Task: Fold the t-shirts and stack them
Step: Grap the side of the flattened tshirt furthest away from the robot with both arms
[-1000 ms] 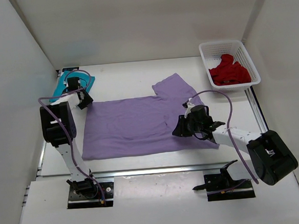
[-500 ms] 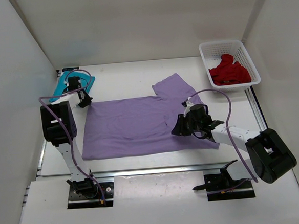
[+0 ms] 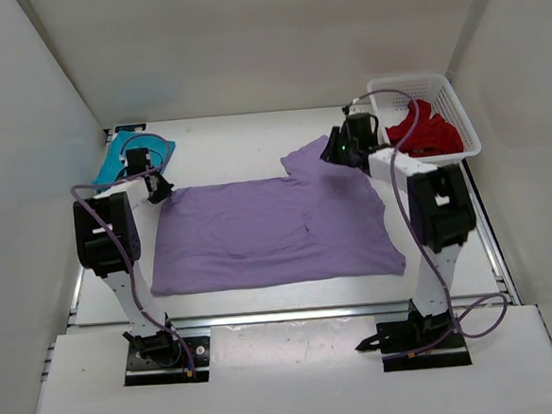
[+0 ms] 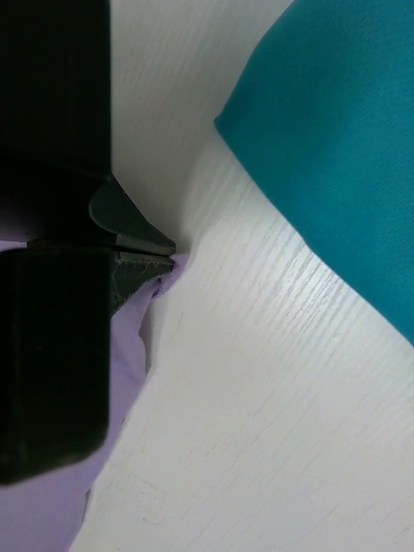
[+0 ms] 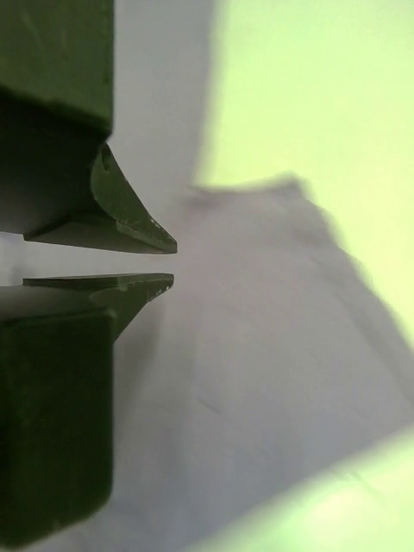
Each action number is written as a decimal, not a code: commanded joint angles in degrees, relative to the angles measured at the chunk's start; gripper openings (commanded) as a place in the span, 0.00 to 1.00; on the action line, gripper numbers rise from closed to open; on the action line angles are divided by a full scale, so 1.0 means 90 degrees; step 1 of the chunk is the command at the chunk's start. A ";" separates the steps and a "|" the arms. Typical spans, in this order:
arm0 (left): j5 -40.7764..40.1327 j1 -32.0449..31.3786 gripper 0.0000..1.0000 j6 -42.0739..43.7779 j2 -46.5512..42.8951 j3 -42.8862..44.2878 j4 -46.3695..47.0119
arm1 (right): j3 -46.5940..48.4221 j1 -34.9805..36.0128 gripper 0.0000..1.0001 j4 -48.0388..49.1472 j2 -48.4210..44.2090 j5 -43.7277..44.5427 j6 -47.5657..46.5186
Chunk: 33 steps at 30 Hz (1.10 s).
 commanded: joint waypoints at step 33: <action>0.0598 0.0005 0.00 -0.0336 -0.0458 -0.0131 0.0487 | 0.9176 -0.0801 0.32 -0.4358 0.5953 -0.0879 -0.0235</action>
